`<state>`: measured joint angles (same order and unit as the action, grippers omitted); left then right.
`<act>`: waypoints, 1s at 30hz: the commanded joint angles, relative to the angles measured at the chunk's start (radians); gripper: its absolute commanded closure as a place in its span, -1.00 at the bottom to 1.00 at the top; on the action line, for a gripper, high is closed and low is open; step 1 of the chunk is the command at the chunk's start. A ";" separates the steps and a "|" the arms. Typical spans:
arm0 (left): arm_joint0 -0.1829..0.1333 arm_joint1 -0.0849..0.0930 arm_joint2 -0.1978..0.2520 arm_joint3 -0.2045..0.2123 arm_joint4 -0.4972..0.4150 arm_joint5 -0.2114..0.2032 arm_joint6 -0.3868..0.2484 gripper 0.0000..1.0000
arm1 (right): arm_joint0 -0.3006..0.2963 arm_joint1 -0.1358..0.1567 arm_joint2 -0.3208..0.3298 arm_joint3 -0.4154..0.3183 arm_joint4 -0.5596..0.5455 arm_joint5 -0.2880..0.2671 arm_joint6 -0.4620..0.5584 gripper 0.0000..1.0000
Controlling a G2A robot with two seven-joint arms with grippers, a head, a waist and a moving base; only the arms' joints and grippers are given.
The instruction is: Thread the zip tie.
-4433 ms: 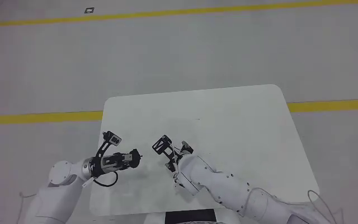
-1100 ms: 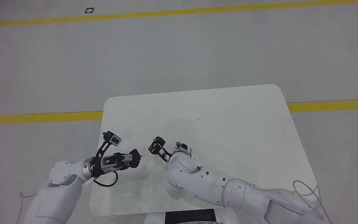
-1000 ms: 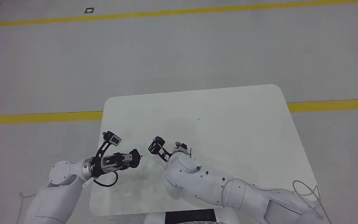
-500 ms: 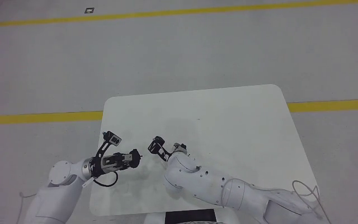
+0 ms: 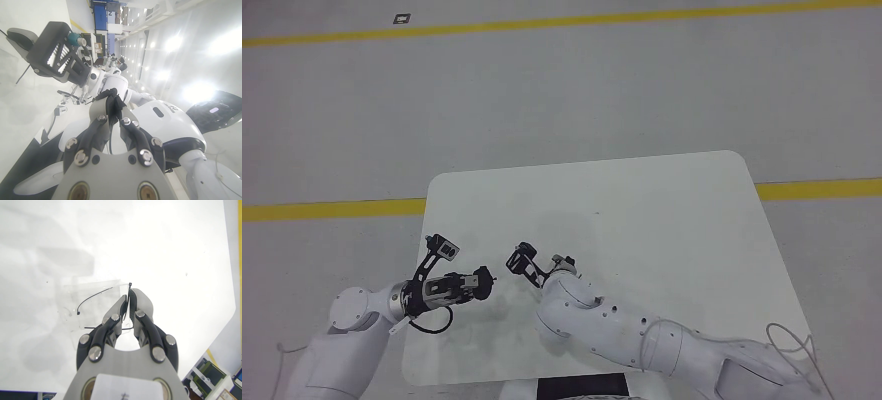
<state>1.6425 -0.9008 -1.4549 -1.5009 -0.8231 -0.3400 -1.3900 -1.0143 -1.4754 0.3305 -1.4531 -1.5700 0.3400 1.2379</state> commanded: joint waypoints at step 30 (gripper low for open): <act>0.000 0.000 0.000 0.000 0.000 0.000 0.000 1.00 | -0.341 0.127 0.347 -0.378 0.028 -0.056 -0.226 1.00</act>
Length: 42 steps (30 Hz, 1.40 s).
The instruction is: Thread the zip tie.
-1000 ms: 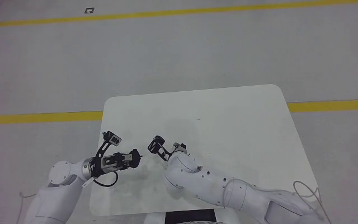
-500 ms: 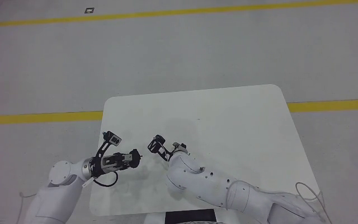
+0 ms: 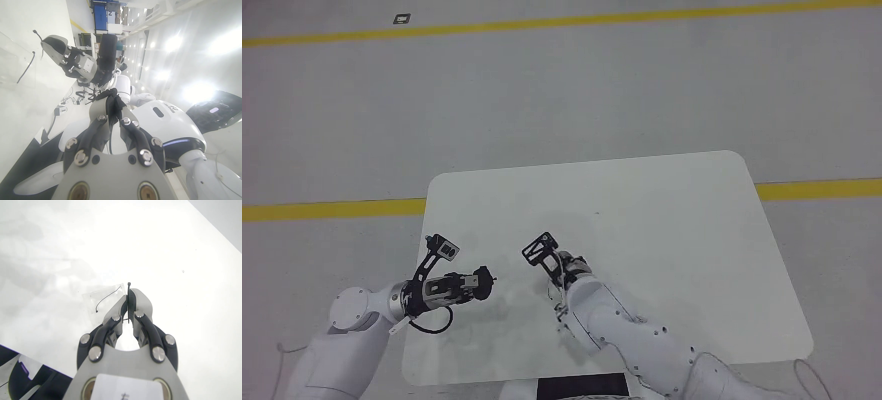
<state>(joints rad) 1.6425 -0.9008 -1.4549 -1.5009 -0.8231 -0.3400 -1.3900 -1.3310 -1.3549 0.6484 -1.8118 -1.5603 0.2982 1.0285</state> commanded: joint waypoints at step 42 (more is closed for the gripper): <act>0.000 0.000 0.000 0.000 0.000 0.000 0.000 1.00 | -0.187 0.072 0.355 -0.068 0.573 -0.638 -0.551 1.00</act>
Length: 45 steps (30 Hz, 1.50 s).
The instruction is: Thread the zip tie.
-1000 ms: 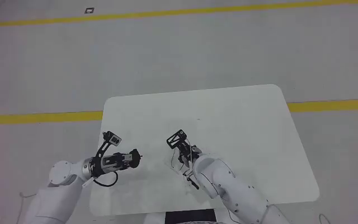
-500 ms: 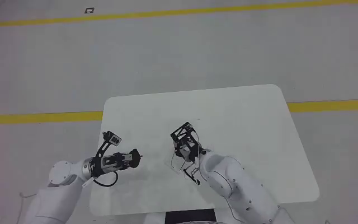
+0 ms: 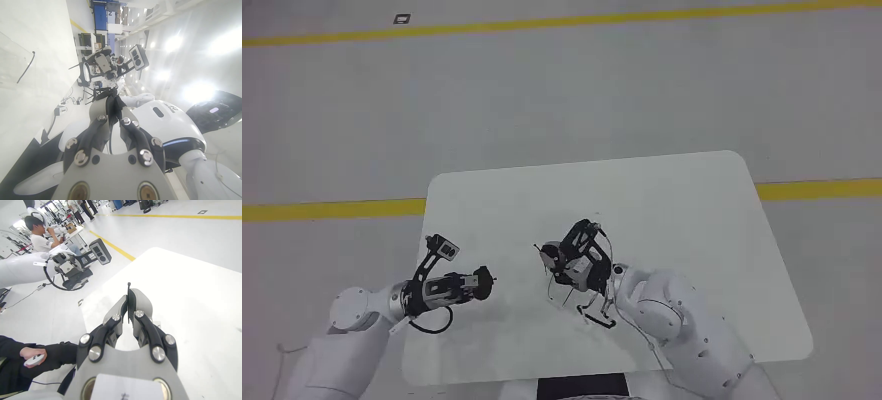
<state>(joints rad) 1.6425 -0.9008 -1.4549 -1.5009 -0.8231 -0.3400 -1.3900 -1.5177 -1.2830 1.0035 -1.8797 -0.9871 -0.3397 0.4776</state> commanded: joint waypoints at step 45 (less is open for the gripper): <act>0.000 0.000 0.000 0.000 0.000 0.000 0.000 1.00 | 0.193 0.107 -0.292 0.016 0.254 0.000 -0.375 1.00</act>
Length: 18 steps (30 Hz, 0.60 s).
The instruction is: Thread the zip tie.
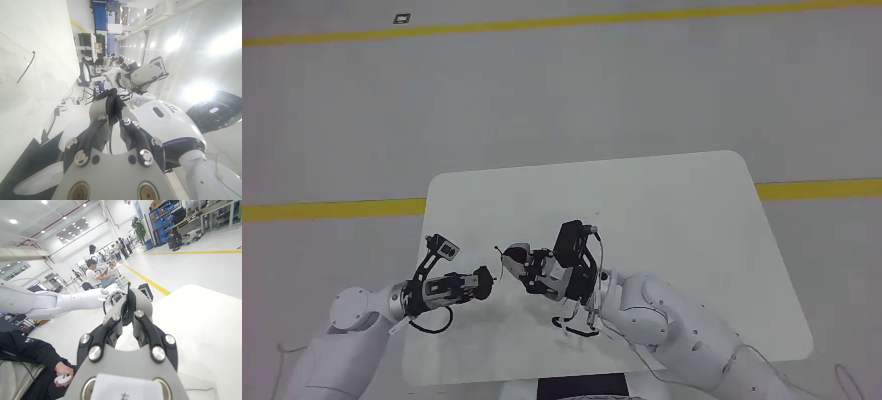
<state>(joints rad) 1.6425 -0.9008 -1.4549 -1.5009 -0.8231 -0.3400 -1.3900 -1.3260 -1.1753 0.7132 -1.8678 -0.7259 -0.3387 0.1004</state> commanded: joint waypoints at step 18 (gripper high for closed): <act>0.000 0.000 0.000 0.000 0.000 0.000 0.000 1.00 | 0.028 -0.010 -0.038 0.016 -0.075 -0.001 -0.009 1.00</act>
<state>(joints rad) 1.6425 -0.9008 -1.4549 -1.5009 -0.8231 -0.3400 -1.3900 -1.3001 -1.1840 0.6764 -1.8534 -0.8002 -0.3383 0.0932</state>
